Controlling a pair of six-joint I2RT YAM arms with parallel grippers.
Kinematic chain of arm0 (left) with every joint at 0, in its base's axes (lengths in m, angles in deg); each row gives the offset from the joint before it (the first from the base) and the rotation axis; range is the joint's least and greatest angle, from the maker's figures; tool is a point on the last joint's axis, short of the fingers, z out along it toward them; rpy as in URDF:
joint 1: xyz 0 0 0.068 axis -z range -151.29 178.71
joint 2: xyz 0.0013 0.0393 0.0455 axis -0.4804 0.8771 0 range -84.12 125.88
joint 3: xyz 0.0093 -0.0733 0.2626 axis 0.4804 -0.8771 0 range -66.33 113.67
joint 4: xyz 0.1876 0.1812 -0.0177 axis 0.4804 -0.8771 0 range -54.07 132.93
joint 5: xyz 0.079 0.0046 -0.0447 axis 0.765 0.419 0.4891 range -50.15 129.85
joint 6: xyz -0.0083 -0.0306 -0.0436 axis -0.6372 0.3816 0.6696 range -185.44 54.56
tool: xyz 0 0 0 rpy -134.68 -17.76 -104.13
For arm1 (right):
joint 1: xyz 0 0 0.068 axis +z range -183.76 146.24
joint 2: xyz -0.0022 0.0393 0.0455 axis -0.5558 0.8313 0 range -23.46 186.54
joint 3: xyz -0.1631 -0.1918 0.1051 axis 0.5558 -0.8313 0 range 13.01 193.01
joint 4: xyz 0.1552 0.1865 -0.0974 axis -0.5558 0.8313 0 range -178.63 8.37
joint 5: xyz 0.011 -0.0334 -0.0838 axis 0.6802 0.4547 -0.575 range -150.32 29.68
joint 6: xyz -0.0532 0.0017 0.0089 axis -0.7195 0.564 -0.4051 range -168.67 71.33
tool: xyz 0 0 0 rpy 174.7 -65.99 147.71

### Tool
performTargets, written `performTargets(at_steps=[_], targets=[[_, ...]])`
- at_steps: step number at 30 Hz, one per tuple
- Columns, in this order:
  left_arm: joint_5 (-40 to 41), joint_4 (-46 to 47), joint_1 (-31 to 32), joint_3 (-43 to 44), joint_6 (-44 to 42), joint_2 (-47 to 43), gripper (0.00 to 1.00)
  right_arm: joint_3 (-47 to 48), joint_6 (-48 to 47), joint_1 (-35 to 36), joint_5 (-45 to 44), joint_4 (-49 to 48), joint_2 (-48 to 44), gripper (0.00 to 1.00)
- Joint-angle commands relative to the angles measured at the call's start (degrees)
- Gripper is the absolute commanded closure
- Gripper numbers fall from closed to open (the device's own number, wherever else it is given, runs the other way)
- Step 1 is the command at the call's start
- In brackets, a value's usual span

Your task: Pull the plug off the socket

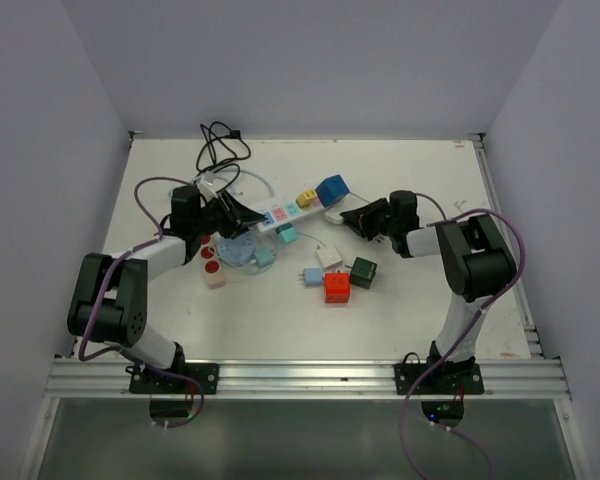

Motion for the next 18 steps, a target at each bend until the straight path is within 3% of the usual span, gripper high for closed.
performTargets(at_steps=[1,6,18], targets=[[6.2,3.7,-3.4,-1.2,0.3,-0.6,1.0,-1.1,-3.0,-2.6,-1.7,0.8,-1.3,1.0],[7.1,6.0,-3.0,-3.3,1.2,-1.2,1.0,-1.3,-1.0,-2.0,-1.0,-1.1,-1.3,1.0],[16.8,6.3,5.5,-2.6,1.2,-2.3,1.0,-0.9,1.1,5.4,-4.0,0.0,-3.0,1.0]])
